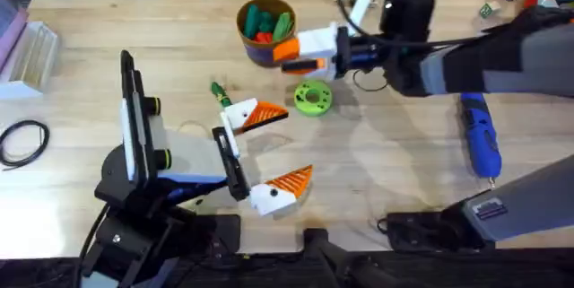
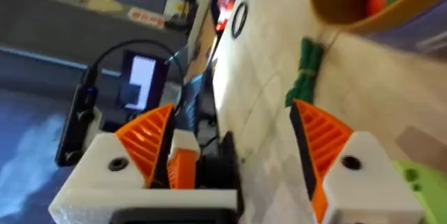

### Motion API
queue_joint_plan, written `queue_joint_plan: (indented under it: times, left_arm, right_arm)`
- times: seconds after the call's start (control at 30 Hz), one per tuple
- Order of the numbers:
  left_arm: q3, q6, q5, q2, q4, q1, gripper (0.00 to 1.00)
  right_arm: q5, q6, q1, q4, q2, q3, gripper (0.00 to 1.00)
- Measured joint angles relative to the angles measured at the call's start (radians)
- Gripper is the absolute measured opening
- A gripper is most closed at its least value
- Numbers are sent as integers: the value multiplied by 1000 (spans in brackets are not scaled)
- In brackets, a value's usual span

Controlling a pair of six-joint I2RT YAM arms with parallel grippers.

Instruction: Pick up the gripper from the table and insert it into the empty holder that is missing its gripper. Then pick up a screw, insert it into the mounting hole, and use the screwdriver to tighten it. Finally, clean up the table by picking up the vegetable and placing it into the bucket.

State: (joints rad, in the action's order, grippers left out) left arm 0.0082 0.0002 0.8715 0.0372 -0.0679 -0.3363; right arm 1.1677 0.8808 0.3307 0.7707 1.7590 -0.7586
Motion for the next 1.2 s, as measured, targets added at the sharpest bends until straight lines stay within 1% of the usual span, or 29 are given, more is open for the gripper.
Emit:
queue_joint_plan:
  times: [0.13,0.17,0.23,0.4,0.47,0.53,0.6,0.7,0.83,0.93,0.97,1.0,1.03,1.1,1.17,1.2]
  left_arm:
    - [0,0,0,0,0,0,985]
    - [0,0,0,0,0,0,985]
    - [0,0,0,0,0,0,985]
    - [0,0,0,0,0,0,985]
    - [0,0,0,0,0,0,985]
    - [0,0,0,0,0,0,985]
    - [0,0,0,0,0,0,985]
    - [0,0,0,0,0,0,985]
    - [0,0,0,0,0,0,987]
    - [0,0,0,0,0,0,986]
    - [0,0,0,0,0,0,986]
    - [0,0,0,0,0,0,986]
    - [0,0,0,0,0,0,986]
    - [0,0,0,0,0,0,987]
    - [0,0,0,0,0,0,986]
    - [0,0,0,0,0,0,986]
  right_arm:
    - [-48,-60,-66,-6,-32,-9,941]
    - [-58,-76,-80,-22,-41,-15,941]
    - [-84,-126,-107,-106,-65,-31,940]
    - [-186,-305,-151,-462,-129,-91,941]
    - [-235,-384,-157,-599,-162,-118,942]
    - [-298,-468,-153,-775,-209,-155,942]
    - [-375,-543,-136,-939,-265,-184,943]
    - [-539,-642,-68,-1145,-350,-207,943]
    - [-751,-710,55,-1290,-379,-213,945]
    - [-839,-736,137,-1316,-360,-213,945]
    - [-858,-743,155,-1310,-353,-213,922]
    - [-871,-751,169,-1299,-349,-213,853]
    - [-886,-753,183,-1284,-343,-213,737]
    - [-909,-758,203,-1264,-332,-213,599]
    - [-932,-759,223,-1247,-316,-213,552]
    - [-945,-759,233,-1235,-304,-213,546]
